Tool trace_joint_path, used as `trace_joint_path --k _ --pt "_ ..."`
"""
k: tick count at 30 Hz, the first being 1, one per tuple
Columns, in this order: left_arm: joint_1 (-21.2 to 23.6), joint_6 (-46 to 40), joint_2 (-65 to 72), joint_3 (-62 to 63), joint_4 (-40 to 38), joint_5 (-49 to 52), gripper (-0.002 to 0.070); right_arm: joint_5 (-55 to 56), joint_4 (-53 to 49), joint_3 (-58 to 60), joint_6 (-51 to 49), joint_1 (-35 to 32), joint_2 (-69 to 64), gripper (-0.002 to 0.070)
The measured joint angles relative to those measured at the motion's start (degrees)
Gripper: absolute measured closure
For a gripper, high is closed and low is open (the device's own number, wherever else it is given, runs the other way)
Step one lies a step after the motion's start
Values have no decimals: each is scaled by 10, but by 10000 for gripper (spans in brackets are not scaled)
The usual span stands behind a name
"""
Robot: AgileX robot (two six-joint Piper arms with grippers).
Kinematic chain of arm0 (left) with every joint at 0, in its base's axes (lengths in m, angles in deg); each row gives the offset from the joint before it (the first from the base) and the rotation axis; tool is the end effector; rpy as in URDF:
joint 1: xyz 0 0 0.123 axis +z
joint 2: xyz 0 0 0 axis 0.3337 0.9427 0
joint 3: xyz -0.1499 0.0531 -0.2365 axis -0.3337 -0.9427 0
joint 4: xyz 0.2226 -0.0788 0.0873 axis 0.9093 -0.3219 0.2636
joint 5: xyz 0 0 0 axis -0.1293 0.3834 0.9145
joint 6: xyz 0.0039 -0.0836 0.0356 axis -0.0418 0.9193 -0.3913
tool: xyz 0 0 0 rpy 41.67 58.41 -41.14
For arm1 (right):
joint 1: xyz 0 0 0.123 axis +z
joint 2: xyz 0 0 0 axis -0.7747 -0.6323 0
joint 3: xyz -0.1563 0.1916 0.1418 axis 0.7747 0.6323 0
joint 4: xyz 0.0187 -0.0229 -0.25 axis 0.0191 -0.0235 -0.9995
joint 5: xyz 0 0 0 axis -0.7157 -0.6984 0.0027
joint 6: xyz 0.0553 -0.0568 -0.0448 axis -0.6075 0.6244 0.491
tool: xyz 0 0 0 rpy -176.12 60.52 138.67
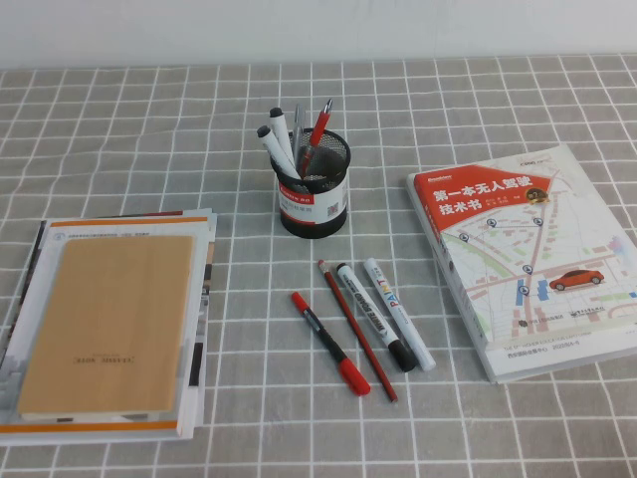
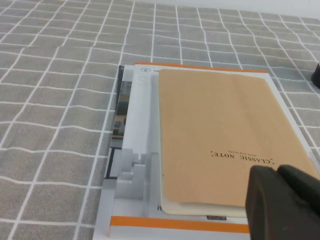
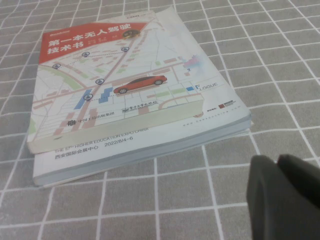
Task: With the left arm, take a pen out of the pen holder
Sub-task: 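Take a marker out of the pen holder and lay it on the table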
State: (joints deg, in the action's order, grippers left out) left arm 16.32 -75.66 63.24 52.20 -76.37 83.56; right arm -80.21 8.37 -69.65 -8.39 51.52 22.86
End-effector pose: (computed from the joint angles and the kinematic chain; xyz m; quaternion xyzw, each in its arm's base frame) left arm 0.0532 -0.0055 0.1751 0.0088 0.7942 -0.0450 0.6060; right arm 0.0525 0.0027 0.1713 0.0548 0.8023 0.0611 0.5912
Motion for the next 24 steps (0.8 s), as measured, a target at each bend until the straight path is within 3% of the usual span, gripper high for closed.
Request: trace_joint_path --k 13,20,24 --pt "0 15 0 0 -26 -1 678 0 0 0 0 0 0 689" --pt "0 204 0 0 -200 -83 678 0 0 0 0 0 0 689" --pt "0 265 0 0 -253 -143 678 0 0 0 0 0 0 689"
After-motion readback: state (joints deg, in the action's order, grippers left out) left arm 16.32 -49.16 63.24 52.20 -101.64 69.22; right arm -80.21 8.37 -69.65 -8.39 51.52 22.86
